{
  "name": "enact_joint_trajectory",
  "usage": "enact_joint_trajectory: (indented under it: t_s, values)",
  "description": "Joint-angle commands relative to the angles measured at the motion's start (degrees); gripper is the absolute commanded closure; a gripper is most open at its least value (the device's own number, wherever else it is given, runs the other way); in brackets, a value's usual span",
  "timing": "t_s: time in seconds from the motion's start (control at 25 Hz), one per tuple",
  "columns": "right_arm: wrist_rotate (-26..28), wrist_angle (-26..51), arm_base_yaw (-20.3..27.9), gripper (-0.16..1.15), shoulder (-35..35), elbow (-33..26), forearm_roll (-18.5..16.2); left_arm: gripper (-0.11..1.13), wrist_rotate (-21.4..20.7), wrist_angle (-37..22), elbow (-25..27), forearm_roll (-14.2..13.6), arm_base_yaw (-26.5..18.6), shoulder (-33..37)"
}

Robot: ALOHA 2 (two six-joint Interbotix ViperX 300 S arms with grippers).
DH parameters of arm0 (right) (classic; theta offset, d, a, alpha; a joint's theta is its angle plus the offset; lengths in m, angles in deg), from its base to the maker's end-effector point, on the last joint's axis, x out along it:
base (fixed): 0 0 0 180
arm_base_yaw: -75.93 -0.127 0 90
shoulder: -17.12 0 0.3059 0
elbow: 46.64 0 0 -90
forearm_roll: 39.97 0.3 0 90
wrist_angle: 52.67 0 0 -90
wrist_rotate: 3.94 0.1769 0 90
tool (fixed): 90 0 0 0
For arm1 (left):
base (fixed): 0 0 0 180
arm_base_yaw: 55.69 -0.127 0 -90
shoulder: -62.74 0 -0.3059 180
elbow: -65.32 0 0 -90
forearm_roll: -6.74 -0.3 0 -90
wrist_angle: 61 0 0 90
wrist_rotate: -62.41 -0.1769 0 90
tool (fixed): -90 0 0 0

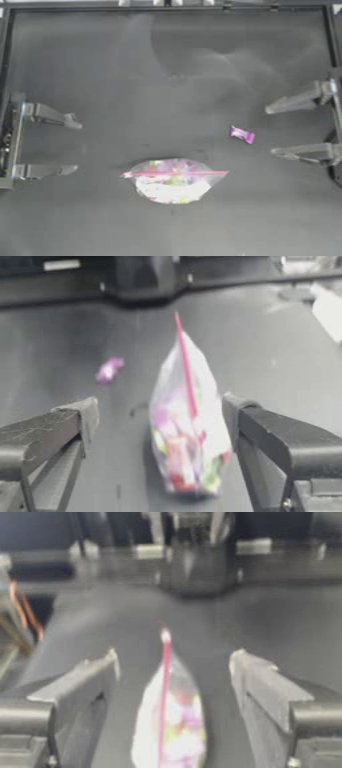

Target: Put candy in bag

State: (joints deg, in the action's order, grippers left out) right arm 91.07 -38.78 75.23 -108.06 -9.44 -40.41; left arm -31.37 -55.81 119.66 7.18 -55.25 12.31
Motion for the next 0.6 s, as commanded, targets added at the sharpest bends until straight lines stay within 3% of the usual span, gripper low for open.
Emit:
enact_joint_trajectory:
  t_s: [0.04,0.6]
  values:
    - [-0.1,7.2,-0.1,0.02,6.1,-7.9,0.3,0.00,0.1,-0.6,-0.6,0.4,-0.2,-0.6]
    - [0.4,28.3,-3.8,0.02,28.6,-31.7,-3.7,0.00,0.2,-0.7,1.6,1.8,-1.4,-0.4]
